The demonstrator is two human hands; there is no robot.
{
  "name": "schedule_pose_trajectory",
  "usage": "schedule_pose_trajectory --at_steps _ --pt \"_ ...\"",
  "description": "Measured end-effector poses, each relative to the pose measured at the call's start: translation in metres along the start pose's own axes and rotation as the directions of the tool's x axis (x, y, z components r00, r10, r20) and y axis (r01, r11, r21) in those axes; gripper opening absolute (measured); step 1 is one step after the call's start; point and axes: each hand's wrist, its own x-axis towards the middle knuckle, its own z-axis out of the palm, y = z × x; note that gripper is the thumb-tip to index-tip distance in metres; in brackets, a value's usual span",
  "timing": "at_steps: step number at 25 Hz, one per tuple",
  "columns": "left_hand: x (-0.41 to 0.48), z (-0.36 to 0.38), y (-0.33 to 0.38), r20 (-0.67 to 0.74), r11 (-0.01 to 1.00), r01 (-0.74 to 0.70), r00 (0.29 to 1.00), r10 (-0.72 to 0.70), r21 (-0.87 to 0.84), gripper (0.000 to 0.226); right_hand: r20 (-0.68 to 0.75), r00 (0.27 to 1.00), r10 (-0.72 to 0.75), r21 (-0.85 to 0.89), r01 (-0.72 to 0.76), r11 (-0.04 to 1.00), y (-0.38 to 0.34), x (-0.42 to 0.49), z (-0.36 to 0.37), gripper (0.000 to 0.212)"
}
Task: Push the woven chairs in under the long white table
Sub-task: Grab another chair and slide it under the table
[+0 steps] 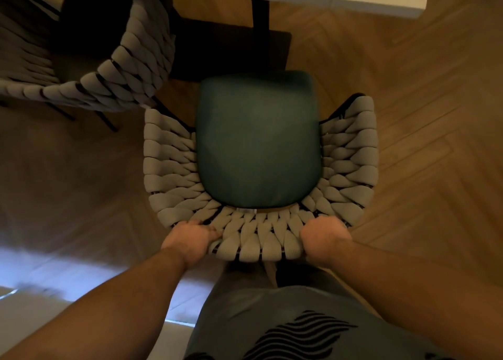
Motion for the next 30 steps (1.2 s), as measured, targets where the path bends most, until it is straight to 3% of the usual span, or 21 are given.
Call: schedule_pose_trajectory --at_steps 10,22,30 --pt "0.003 0.003 -0.014 0.008 0.996 0.015 1.0 -0.016 0.088 0.06 -0.01 0.998 -0.064 0.031 0.064 0.997 -0.012 0.0 -0.01 0.019" --pt "0.021 -0.023 -0.137 0.006 0.984 -0.068 0.998 0.068 0.162 0.058 -0.032 0.998 -0.059 0.084 0.061 0.995 -0.08 0.036 -0.075 0.019" --pt "0.011 0.027 -0.075 -0.054 0.987 -0.132 0.989 0.137 0.094 0.056 0.122 0.992 -0.038 0.155 0.019 0.988 -0.06 0.015 -0.038 0.023"
